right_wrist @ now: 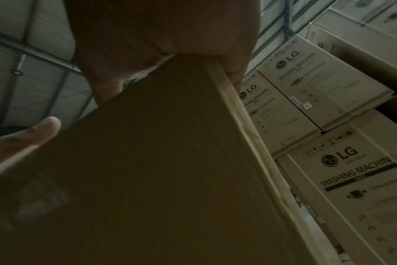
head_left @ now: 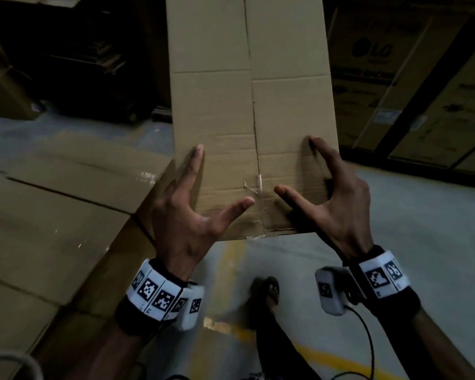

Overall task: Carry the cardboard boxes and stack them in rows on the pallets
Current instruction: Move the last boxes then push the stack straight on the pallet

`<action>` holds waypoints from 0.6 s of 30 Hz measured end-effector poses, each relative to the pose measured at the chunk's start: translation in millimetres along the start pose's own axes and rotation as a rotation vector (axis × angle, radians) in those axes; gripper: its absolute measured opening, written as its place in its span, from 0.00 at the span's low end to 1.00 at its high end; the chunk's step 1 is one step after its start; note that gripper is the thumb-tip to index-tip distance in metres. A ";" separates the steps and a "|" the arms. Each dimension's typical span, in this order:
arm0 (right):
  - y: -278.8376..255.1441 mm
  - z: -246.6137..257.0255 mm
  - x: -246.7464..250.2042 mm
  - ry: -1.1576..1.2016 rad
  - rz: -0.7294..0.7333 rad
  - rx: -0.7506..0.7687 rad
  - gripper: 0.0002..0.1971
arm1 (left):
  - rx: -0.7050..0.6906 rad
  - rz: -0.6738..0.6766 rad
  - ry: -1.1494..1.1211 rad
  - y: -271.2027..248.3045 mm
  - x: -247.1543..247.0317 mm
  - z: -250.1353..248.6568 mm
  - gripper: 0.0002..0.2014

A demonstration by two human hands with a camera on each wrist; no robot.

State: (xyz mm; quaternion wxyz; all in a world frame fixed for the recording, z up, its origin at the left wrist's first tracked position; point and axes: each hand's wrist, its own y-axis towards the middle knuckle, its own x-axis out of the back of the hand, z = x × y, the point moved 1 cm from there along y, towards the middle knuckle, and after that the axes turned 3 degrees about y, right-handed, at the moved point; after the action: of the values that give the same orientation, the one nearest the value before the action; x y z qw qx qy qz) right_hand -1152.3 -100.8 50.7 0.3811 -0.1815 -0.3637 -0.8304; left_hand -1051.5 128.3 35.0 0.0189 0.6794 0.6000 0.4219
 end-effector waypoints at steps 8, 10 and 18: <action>182.5 -111.4 -40.7 0.071 0.048 -0.021 0.52 | 0.045 0.014 0.083 159.5 -132.9 28.4 0.55; 236.9 -137.6 -47.2 0.079 0.074 -0.025 0.53 | 0.060 -0.002 0.100 204.5 -165.0 31.4 0.56; 408.3 -208.2 -89.4 0.080 0.154 0.000 0.53 | 0.135 -0.036 0.123 344.7 -259.5 64.5 0.56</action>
State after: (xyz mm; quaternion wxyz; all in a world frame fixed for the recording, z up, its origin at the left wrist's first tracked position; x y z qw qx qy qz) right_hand -787.5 -392.3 49.7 0.4580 -0.1756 -0.3329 -0.8054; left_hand -717.8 -152.7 33.9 -0.0562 0.6410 0.6393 0.4210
